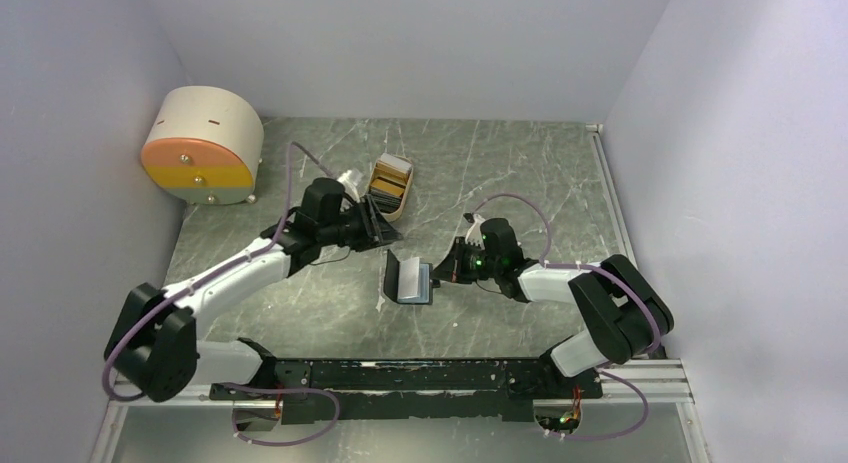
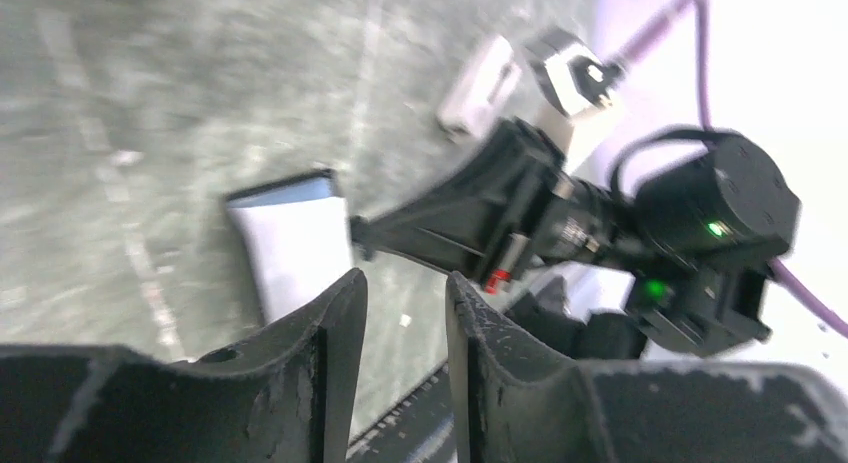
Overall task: Put the credit cards into the card holder
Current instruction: Close the card holder at the center of the board.
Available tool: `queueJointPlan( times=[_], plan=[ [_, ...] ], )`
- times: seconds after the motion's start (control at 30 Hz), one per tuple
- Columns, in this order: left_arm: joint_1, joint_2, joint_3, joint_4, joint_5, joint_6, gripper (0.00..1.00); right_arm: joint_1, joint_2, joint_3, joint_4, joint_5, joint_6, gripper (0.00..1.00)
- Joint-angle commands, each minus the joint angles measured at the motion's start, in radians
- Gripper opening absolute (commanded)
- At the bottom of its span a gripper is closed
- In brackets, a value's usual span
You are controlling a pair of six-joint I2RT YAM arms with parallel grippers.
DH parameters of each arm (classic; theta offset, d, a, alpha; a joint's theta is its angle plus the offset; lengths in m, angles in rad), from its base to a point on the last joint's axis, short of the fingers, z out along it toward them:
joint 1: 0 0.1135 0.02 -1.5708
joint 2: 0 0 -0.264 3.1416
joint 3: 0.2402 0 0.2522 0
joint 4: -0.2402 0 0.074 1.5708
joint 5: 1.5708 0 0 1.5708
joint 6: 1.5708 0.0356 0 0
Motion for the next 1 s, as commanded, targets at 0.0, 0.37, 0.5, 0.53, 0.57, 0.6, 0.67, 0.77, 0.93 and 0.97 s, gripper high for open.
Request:
queueJointPlan(
  times=[0.0, 0.37, 0.5, 0.53, 0.57, 0.6, 0.67, 0.77, 0.93, 0.97],
  plan=[
    [0.074, -0.086, 0.002, -0.325, -0.286, 0.096, 0.38, -0.007, 0.007, -0.014, 0.014, -0.001, -0.009, 0.00],
    [0.123, 0.077, -0.151, -0.095, -0.012, 0.098, 0.10, -0.009, -0.011, -0.009, -0.002, 0.005, -0.013, 0.00],
    [0.105, 0.149, -0.144, 0.010, 0.113, 0.096, 0.11, -0.011, -0.016, -0.005, -0.006, 0.006, -0.012, 0.00],
    [0.097, 0.156, -0.138, 0.028, 0.132, 0.100, 0.12, -0.011, -0.017, -0.003, -0.009, 0.005, -0.012, 0.00],
    [0.087, 0.161, -0.134, 0.048, 0.149, 0.101, 0.12, -0.012, -0.019, -0.001, -0.011, 0.004, -0.013, 0.00],
    [0.077, 0.165, -0.129, 0.066, 0.167, 0.100, 0.13, -0.012, -0.022, 0.001, -0.014, 0.003, -0.013, 0.00],
    [0.058, 0.175, -0.114, 0.100, 0.191, 0.094, 0.14, -0.012, -0.029, 0.006, -0.022, 0.003, -0.014, 0.00],
    [0.036, 0.190, -0.100, 0.135, 0.206, 0.086, 0.15, -0.013, -0.043, 0.011, -0.033, 0.007, -0.014, 0.00],
    [0.022, 0.232, -0.092, 0.192, 0.237, 0.070, 0.16, -0.016, -0.070, 0.015, -0.049, 0.007, -0.015, 0.00],
    [0.017, 0.241, -0.089, 0.195, 0.240, 0.072, 0.16, -0.017, -0.073, 0.017, -0.053, 0.009, -0.015, 0.00]
  ],
)
